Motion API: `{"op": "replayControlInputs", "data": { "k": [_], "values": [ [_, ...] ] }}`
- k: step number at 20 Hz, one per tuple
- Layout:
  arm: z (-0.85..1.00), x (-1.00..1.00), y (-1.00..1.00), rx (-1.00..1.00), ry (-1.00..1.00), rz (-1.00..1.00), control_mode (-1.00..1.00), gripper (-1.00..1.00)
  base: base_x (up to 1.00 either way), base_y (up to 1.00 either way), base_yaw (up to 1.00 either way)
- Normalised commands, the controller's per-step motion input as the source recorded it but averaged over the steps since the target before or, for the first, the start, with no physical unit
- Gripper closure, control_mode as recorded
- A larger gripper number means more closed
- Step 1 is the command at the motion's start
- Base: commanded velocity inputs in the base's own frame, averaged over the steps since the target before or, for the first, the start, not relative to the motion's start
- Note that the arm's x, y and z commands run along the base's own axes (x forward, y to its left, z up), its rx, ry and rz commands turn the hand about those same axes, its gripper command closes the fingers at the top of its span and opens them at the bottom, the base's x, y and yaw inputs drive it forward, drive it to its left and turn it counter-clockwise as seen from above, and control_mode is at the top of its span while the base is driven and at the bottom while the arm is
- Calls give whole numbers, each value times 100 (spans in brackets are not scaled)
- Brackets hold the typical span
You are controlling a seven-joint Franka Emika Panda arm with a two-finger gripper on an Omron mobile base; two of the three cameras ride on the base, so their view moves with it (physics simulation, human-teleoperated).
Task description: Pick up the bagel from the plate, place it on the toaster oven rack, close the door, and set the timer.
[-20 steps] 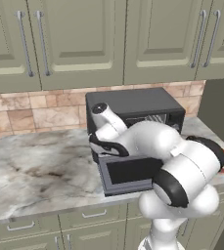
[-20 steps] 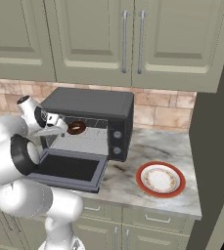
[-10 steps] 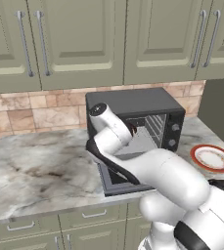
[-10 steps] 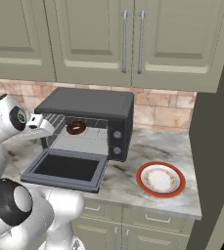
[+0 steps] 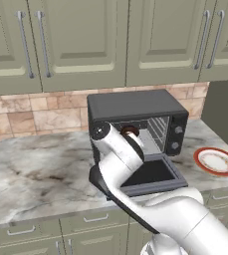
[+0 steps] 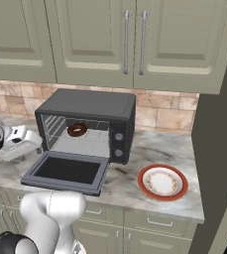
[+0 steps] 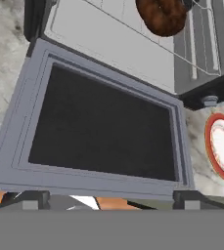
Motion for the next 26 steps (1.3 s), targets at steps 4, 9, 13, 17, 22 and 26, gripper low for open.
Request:
{"op": "replayControlInputs", "data": {
  "k": [4, 9, 13, 17, 22, 26],
  "values": [
    [0, -59, 0, -24, 10, 16, -100, -100, 0, 0, 0],
    [0, -23, 2, -22, 18, 19, -100, -100, 0, 0, 0],
    [-6, -17, 2, -19, 20, 19, -100, -100, 0, 0, 0],
    [-9, -6, 7, -18, 23, 18, -100, -100, 0, 0, 0],
    [-27, -7, 10, -9, 6, 13, -100, -100, 0, 0, 0],
    [-36, 0, 5, 0, -5, 7, -100, -100, 0, 0, 0]
  ]
}}
